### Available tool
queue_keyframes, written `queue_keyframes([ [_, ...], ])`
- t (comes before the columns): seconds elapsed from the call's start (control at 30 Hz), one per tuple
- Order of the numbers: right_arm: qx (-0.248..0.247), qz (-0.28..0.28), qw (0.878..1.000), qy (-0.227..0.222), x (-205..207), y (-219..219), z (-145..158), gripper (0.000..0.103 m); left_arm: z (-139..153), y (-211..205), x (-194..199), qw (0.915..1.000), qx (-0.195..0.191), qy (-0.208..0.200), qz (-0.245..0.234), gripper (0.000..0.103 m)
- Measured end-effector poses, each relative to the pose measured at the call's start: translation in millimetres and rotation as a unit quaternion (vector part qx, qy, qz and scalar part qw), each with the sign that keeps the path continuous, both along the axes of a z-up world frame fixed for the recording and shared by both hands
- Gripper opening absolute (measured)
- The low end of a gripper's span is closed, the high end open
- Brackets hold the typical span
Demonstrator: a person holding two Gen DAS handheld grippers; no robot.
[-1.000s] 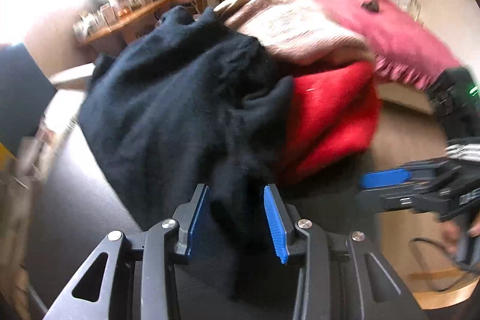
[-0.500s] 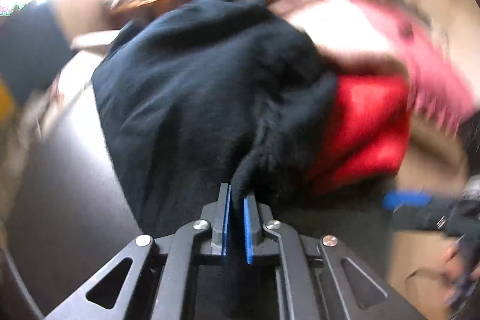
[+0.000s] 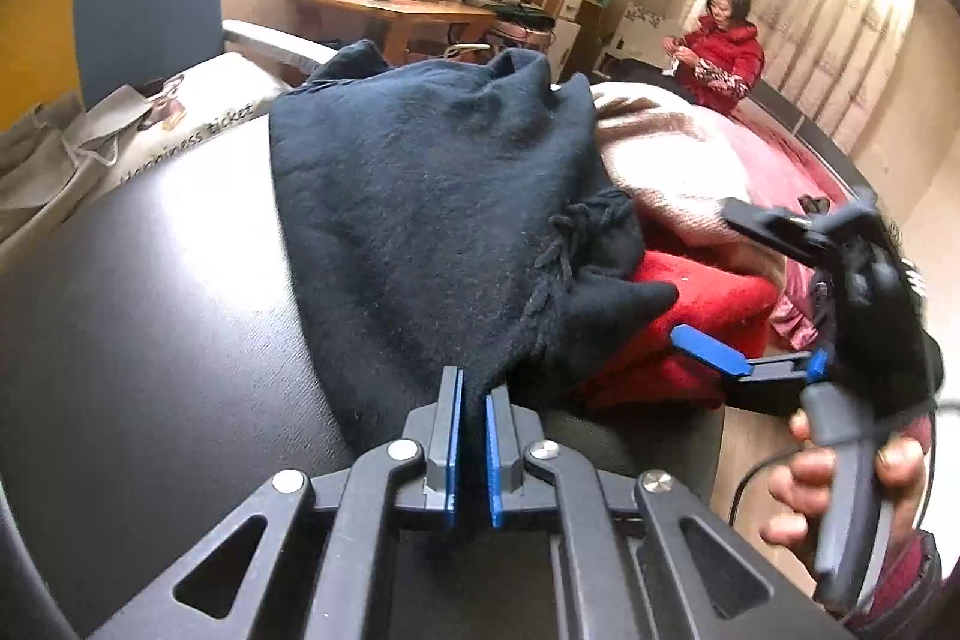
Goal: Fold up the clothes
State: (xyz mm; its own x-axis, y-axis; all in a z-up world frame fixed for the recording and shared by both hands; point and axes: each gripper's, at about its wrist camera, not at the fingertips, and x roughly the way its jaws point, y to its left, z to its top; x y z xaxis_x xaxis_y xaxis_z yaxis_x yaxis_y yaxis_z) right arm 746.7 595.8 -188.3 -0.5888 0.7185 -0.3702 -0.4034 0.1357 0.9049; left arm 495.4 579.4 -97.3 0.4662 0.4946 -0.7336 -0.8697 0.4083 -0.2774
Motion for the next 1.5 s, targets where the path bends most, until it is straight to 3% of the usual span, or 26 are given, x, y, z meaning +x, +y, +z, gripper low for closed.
queue_keyframes([
  [0.1,-0.002,0.007,1.000,-0.002,-8.8,8.3,-0.7,0.103,3.3,-5.5,-3.2,1.0000,0.002,-0.009,-0.004,0.003],
  [0.13,-0.004,0.012,1.000,-0.007,-13.1,10.5,-1.1,0.093,4.4,-7.5,-2.1,0.9999,0.006,-0.008,-0.005,0.002],
  [0.17,-0.005,0.016,1.000,-0.012,-17.4,12.8,-1.5,0.079,4.6,-9.5,-1.6,0.9999,0.007,-0.006,-0.005,0.002],
  [0.2,-0.006,0.021,1.000,-0.016,-21.7,15.1,-2.0,0.039,4.6,-11.6,-1.2,0.9999,0.007,-0.004,-0.006,0.002],
  [0.23,-0.008,0.026,0.999,-0.021,-26.0,17.4,-2.4,0.017,4.5,-13.6,-0.9,0.9999,0.007,-0.002,-0.007,0.001],
  [0.3,-0.011,0.036,0.999,-0.030,-34.6,22.0,-3.2,0.008,5.0,-18.5,-2.6,0.9999,0.010,0.001,-0.006,0.000],
  [0.47,0.026,0.044,0.996,-0.073,-43.1,16.5,15.5,0.008,8.0,-33.2,-15.4,0.9996,0.022,0.013,0.009,0.000],
  [0.6,0.039,0.019,0.987,-0.154,-34.2,22.6,44.6,0.015,10.8,-48.0,-32.8,0.9995,0.021,0.011,0.019,0.001],
  [0.67,0.031,0.000,0.981,-0.194,-26.5,32.0,55.8,0.063,11.0,-58.7,-41.2,0.9994,0.023,0.015,0.021,0.004],
  [0.7,0.027,-0.004,0.978,-0.206,-17.3,36.3,56.4,0.092,10.2,-64.9,-46.0,0.9993,0.022,0.019,0.025,0.004],
  [0.87,-0.003,-0.003,0.969,-0.247,2.3,65.9,46.5,0.094,3.7,-90.5,-75.3,0.9984,0.003,0.010,0.055,0.005],
  [1.0,-0.022,-0.002,0.966,-0.256,-11.2,89.3,33.9,0.092,-5.6,-96.7,-98.7,0.9959,-0.021,0.004,0.088,0.006],
  [1.1,-0.044,0.013,0.961,-0.274,-21.9,92.7,21.4,0.044,-8.6,-100.9,-110.0,0.9934,-0.020,0.028,0.109,0.006],
  [1.2,-0.045,0.029,0.960,-0.274,-23.8,92.1,19.6,0.020,-8.9,-105.6,-117.5,0.9921,-0.017,0.033,0.120,0.006],
  [1.3,-0.038,0.054,0.962,-0.265,-22.3,82.8,24.6,0.018,-9.7,-108.6,-122.5,0.9919,-0.020,0.023,0.123,0.006],
  [1.4,-0.030,0.098,0.947,-0.306,-39.0,76.3,37.4,0.010,-8.8,-110.9,-124.4,0.9917,-0.019,0.015,0.126,0.006],
  [1.5,-0.027,0.131,0.945,-0.298,-53.4,68.4,39.5,0.009,-5.0,-116.5,-124.3,0.9921,-0.016,0.007,0.125,0.006],
])
